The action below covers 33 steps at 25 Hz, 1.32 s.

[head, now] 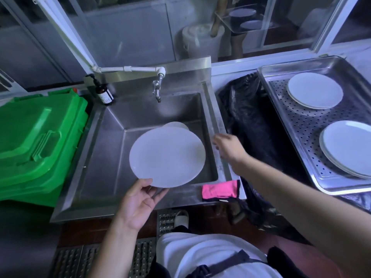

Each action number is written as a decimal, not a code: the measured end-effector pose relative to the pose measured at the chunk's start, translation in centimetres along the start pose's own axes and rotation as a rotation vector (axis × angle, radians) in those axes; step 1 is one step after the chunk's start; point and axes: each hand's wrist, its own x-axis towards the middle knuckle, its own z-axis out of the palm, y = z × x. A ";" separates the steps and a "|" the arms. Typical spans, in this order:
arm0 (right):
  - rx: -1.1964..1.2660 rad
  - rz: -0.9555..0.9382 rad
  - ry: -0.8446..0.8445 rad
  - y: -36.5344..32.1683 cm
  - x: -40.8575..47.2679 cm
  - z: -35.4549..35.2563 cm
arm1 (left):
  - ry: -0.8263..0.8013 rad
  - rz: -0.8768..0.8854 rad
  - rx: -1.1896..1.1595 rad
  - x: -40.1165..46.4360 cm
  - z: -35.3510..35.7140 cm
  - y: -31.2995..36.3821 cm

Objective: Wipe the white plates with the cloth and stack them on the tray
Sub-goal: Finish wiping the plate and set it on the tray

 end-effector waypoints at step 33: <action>0.648 0.218 -0.006 8.7 -6.6 -3.7 | -0.036 0.113 0.575 -2.4 4.1 -0.2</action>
